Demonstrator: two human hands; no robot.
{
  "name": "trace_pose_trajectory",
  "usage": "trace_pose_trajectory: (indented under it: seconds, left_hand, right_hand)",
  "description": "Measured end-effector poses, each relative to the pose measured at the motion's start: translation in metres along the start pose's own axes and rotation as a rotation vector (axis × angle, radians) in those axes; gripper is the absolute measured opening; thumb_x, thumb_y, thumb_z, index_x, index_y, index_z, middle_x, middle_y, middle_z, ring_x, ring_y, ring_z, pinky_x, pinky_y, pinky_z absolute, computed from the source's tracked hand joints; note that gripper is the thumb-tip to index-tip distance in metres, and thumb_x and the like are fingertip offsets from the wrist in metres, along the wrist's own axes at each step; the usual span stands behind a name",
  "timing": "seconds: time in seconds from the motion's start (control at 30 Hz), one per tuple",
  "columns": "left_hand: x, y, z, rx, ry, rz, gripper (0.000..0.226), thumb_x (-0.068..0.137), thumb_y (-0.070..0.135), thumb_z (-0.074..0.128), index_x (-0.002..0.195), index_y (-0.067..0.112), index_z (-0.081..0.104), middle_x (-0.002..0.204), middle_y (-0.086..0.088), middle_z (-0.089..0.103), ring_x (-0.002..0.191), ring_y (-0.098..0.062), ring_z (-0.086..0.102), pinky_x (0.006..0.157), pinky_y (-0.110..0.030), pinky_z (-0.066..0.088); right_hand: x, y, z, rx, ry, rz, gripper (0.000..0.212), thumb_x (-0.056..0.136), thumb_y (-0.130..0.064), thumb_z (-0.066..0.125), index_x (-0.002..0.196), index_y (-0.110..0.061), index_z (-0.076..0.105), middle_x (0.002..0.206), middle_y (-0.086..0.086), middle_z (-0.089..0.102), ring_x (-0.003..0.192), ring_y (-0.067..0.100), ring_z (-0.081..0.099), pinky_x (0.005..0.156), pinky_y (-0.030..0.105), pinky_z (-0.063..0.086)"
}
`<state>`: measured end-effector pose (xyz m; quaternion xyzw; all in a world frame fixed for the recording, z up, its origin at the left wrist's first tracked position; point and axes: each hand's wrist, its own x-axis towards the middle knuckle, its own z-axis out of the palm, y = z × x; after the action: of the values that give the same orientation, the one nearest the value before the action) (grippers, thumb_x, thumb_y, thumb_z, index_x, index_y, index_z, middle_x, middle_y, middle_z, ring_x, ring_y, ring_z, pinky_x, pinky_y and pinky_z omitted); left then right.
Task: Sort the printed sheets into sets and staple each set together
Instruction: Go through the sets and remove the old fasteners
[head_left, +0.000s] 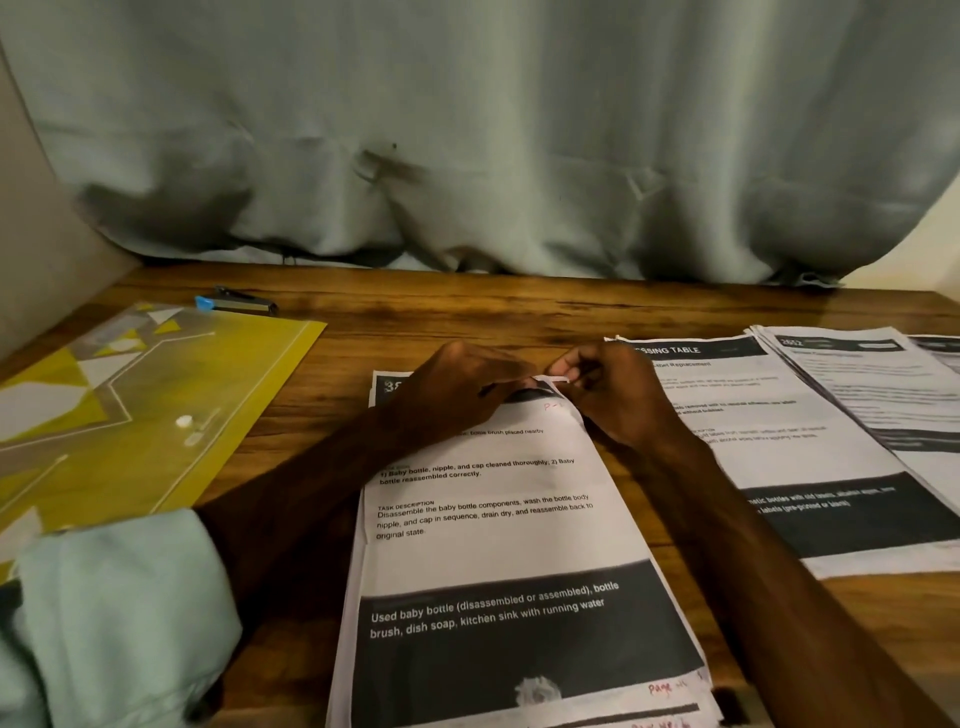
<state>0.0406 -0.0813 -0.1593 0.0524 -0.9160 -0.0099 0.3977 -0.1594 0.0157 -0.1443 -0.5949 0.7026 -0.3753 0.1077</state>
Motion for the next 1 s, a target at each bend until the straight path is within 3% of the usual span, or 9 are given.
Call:
trace_pose_trajectory:
  seconds: [0.1, 0.23, 0.3, 0.47, 0.57, 0.73, 0.8, 0.93, 1.0]
  left_hand:
    - [0.0, 0.002, -0.002, -0.005, -0.004, 0.001, 0.021, 0.096, 0.015, 0.063, 0.105, 0.006, 0.079, 0.099, -0.006, 0.079, 0.084, -0.017, 0.072, 0.078, -0.017, 0.049]
    - [0.001, 0.004, -0.005, 0.008, -0.01, -0.016, 0.019, 0.093, 0.012, 0.068, 0.107, 0.006, 0.079, 0.101, -0.006, 0.079, 0.085, -0.018, 0.074, 0.081, -0.013, 0.047]
    - [0.002, 0.007, -0.006, 0.008, -0.009, -0.012, 0.019, 0.089, 0.008, 0.072, 0.107, 0.005, 0.079, 0.1, -0.007, 0.079, 0.084, -0.018, 0.074, 0.08, -0.013, 0.046]
    - [0.002, 0.011, -0.005, 0.027, 0.012, -0.02, 0.017, 0.089, 0.007, 0.075, 0.105, 0.005, 0.079, 0.099, -0.009, 0.079, 0.083, -0.021, 0.076, 0.071, -0.035, 0.062]
    - [0.001, 0.013, -0.004, 0.055, 0.021, -0.023, 0.017, 0.09, 0.01, 0.071, 0.104, 0.006, 0.08, 0.098, -0.008, 0.08, 0.082, -0.021, 0.076, 0.07, -0.033, 0.062]
    - [0.003, 0.015, 0.003, 0.035, 0.045, -0.156, 0.017, 0.095, 0.016, 0.07, 0.108, 0.01, 0.079, 0.097, -0.004, 0.079, 0.081, -0.018, 0.073, 0.069, -0.032, 0.056]
    - [0.005, 0.016, 0.003, 0.028, 0.074, -0.232, 0.018, 0.095, 0.02, 0.069, 0.108, 0.013, 0.08, 0.097, -0.003, 0.077, 0.08, -0.019, 0.07, 0.069, -0.03, 0.053]
    - [0.006, 0.015, 0.001, 0.022, 0.1, -0.292, 0.019, 0.095, 0.022, 0.071, 0.11, 0.015, 0.079, 0.094, -0.005, 0.076, 0.078, -0.018, 0.068, 0.067, -0.035, 0.056]
    - [0.007, 0.016, 0.0, 0.026, 0.094, -0.293, 0.019, 0.095, 0.021, 0.073, 0.111, 0.016, 0.079, 0.094, -0.004, 0.077, 0.076, -0.013, 0.065, 0.067, -0.024, 0.051]
  right_hand:
    - [-0.001, -0.002, -0.001, 0.046, 0.034, -0.013, 0.014, 0.08, -0.006, 0.085, 0.09, -0.014, 0.078, 0.08, 0.005, 0.074, 0.072, 0.018, 0.068, 0.07, 0.025, 0.059]
    - [-0.006, -0.009, -0.005, 0.119, 0.071, 0.013, 0.01, 0.082, -0.005, 0.083, 0.089, -0.011, 0.079, 0.08, 0.007, 0.076, 0.071, 0.02, 0.069, 0.062, 0.016, 0.055]
    - [-0.007, -0.013, -0.006, 0.143, 0.081, 0.029, 0.008, 0.083, -0.005, 0.082, 0.087, -0.011, 0.078, 0.081, 0.009, 0.076, 0.07, 0.019, 0.069, 0.063, 0.019, 0.055]
    - [-0.01, -0.015, -0.008, 0.116, 0.134, 0.047, 0.009, 0.085, -0.012, 0.082, 0.08, -0.018, 0.078, 0.071, -0.003, 0.075, 0.066, 0.013, 0.072, 0.066, 0.026, 0.061]
    - [-0.01, -0.017, -0.007, 0.121, 0.159, 0.035, 0.016, 0.086, -0.012, 0.081, 0.075, -0.022, 0.077, 0.069, -0.007, 0.074, 0.064, 0.007, 0.07, 0.065, 0.022, 0.058]
    - [-0.016, -0.025, -0.009, 0.155, 0.222, -0.038, 0.009, 0.086, -0.014, 0.081, 0.08, -0.02, 0.079, 0.075, -0.012, 0.074, 0.071, -0.001, 0.068, 0.063, 0.005, 0.046]
    - [-0.018, -0.027, -0.01, 0.217, 0.202, -0.079, 0.007, 0.085, -0.009, 0.08, 0.083, -0.015, 0.079, 0.076, -0.006, 0.075, 0.07, 0.007, 0.069, 0.064, 0.01, 0.051]
    - [-0.016, -0.024, -0.008, 0.324, 0.146, -0.087, 0.011, 0.086, -0.003, 0.079, 0.091, -0.013, 0.079, 0.078, 0.003, 0.077, 0.073, 0.02, 0.074, 0.071, 0.034, 0.062]
    - [-0.016, -0.023, -0.008, 0.412, 0.134, -0.045, 0.014, 0.087, -0.001, 0.077, 0.095, -0.012, 0.078, 0.082, 0.006, 0.078, 0.078, 0.024, 0.076, 0.076, 0.041, 0.064]
